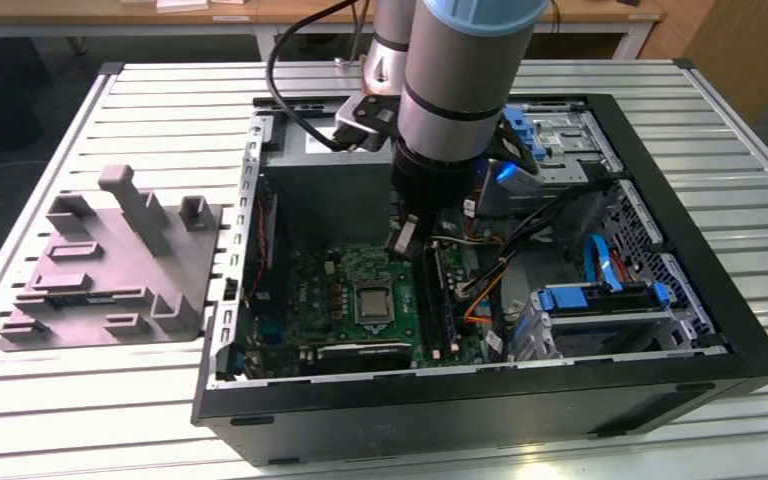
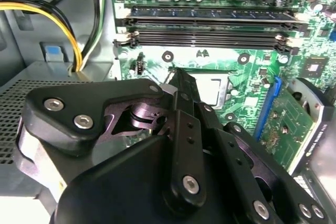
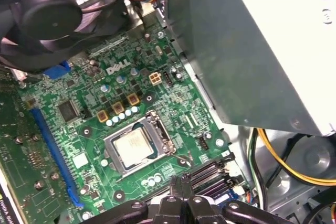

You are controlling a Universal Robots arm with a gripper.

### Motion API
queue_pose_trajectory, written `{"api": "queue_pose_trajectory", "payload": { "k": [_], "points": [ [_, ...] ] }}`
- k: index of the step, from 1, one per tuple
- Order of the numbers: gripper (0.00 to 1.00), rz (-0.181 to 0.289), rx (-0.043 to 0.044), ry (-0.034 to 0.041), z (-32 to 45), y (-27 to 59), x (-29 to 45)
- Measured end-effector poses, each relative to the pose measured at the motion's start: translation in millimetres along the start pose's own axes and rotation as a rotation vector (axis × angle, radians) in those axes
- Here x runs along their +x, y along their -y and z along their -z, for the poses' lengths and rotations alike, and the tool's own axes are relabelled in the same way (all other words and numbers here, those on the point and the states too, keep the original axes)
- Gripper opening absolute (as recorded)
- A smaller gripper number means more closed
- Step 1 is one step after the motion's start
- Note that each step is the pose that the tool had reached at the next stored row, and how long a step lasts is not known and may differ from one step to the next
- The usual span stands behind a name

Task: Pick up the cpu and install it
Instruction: 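Install the first cpu locking lever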

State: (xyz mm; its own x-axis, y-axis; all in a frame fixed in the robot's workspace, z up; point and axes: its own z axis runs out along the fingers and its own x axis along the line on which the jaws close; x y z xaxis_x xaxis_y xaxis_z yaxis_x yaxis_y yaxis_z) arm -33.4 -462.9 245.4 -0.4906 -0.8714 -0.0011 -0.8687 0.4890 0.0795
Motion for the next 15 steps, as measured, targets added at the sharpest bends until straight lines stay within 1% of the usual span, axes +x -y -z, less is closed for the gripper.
{"api": "queue_pose_trajectory", "payload": {
  "k": [7, 15],
  "points": [
    [0.11, 0.000, 0.0000, -0.0001, -0.9, -1.5, -8.5],
    [0.11, 0.000, 0.0000, -0.0001, -2.1, -4.5, -15.4]
  ]
}}
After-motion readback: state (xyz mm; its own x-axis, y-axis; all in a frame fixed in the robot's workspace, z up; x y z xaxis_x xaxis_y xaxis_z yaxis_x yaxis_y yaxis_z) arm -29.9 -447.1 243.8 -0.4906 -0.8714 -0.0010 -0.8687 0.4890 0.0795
